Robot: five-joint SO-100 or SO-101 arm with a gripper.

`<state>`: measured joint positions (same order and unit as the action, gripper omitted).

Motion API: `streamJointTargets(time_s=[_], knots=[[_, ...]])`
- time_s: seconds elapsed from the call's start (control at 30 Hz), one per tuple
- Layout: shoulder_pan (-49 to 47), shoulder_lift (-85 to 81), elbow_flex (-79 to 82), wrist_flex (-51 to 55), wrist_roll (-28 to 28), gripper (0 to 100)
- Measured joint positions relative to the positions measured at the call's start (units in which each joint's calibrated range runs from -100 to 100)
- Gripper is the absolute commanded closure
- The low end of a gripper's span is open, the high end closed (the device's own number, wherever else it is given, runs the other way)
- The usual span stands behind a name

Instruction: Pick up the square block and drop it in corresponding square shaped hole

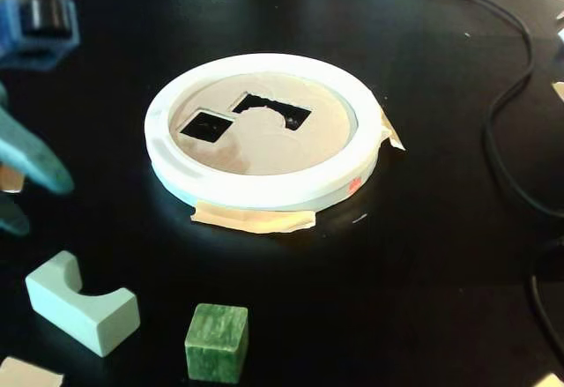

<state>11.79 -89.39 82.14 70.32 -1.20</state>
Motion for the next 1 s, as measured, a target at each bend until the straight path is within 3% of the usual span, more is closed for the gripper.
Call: streamJointTargets(time_s=[0.23,0.57,0.77,1.0], knots=[[-0.1,6.2,-10.2,-3.7,0.0,11],[-0.9,55.3,-42.0,-10.6,2.2,12],[-2.5,85.4,-66.7,-1.5,5.2,12],[-3.5,100.8,-81.8,6.6,6.2,12]])
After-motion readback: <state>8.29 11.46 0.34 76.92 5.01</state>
